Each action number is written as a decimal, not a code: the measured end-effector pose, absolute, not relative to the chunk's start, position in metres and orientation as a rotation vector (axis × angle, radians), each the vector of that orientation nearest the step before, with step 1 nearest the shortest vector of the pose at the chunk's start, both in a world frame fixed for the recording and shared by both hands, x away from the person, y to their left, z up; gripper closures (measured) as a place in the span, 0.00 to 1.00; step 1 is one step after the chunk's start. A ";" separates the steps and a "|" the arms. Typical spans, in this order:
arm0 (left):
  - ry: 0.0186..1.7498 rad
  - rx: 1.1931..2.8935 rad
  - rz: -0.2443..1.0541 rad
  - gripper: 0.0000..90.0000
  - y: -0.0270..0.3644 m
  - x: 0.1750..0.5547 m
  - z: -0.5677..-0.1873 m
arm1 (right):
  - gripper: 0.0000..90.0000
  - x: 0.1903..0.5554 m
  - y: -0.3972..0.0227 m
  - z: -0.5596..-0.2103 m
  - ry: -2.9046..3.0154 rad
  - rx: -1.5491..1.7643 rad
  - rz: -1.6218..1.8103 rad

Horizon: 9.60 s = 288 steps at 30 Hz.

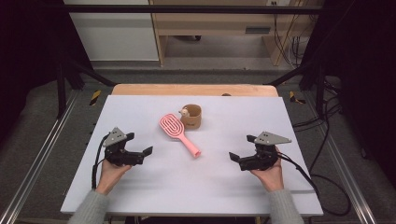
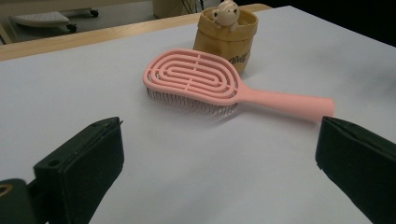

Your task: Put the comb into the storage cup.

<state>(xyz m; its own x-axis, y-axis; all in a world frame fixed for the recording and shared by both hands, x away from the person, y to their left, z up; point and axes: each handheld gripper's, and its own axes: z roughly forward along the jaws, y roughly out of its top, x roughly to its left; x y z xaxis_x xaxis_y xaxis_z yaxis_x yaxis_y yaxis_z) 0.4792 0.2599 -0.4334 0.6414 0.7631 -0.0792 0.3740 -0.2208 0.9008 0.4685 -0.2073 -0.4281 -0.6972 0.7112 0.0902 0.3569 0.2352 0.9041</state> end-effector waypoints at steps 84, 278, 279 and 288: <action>0.934 1.837 0.447 0.01 0.298 0.459 -0.457 | 0.02 0.546 -0.043 -0.442 2.391 0.988 1.241; 0.873 1.737 0.325 0.01 0.249 0.455 -0.428 | 0.78 0.479 -0.114 -0.405 2.374 0.872 1.234; 0.871 1.733 0.321 0.01 0.247 0.455 -0.427 | 0.78 0.478 -0.116 -0.405 2.373 0.870 1.236; 0.849 1.715 0.280 0.01 0.227 0.458 -0.423 | 0.78 0.471 -0.123 -0.406 2.357 0.880 1.246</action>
